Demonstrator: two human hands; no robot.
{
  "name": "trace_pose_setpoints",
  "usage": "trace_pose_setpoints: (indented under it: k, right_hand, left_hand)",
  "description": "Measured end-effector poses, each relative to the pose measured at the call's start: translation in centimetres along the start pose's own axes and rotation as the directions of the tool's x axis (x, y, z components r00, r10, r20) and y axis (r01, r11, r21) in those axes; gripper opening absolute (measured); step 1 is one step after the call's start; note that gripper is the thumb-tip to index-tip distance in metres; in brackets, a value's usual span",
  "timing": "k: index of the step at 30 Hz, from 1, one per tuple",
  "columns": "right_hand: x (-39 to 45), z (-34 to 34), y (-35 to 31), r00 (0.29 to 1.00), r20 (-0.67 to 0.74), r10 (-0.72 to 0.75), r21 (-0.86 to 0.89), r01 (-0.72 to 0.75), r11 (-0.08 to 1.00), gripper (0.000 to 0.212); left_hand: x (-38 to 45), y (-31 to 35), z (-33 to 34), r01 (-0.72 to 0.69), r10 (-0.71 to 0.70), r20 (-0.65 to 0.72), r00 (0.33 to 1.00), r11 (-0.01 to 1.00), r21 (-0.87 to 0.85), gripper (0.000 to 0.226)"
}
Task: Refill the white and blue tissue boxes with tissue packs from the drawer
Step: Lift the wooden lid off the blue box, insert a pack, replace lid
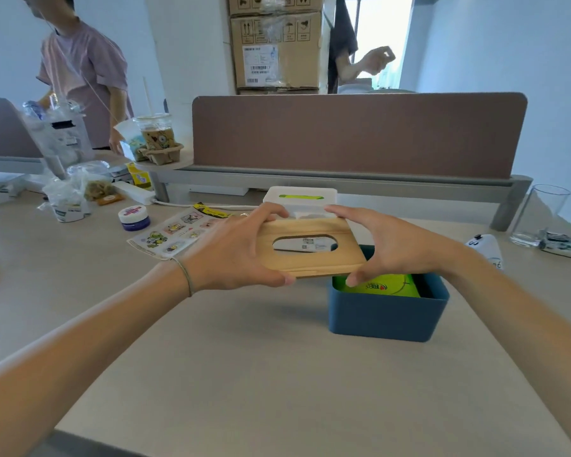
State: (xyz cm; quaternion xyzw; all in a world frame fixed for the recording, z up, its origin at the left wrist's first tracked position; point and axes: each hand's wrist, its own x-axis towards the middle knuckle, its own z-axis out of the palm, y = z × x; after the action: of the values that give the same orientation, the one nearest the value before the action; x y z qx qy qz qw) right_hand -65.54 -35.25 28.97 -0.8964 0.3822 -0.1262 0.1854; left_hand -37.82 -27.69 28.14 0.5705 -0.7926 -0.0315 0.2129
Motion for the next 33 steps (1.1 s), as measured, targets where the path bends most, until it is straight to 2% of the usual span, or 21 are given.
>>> trace_pose_setpoints:
  k: [6,12,20,33]
  right_hand:
    - [-3.7,-1.8,3.6,0.994,0.013,0.107,0.016,-0.107,0.994,0.12]
    - [-7.5,-2.7,6.7,0.986,-0.009,0.168,0.044,-0.167,0.985,0.119]
    - [-8.4,-2.2,8.6,0.984,0.007,0.18,0.073,-0.18,0.981,0.115]
    - [-7.8,-1.4,9.7,0.985,0.009,0.173,0.101,-0.173,0.98,0.112]
  left_hand:
    - [3.3,3.4,2.5,-0.08,0.086,0.089,0.992,0.994,-0.074,0.092]
    - [5.7,5.7,5.7,-0.094,0.113,0.156,0.981,0.988,-0.124,0.099]
    - [6.8,6.3,7.2,-0.095,0.123,0.235,0.964,0.988,-0.125,0.098]
    - [7.1,5.1,7.7,-0.077,0.116,0.276,0.954,0.986,-0.145,0.102]
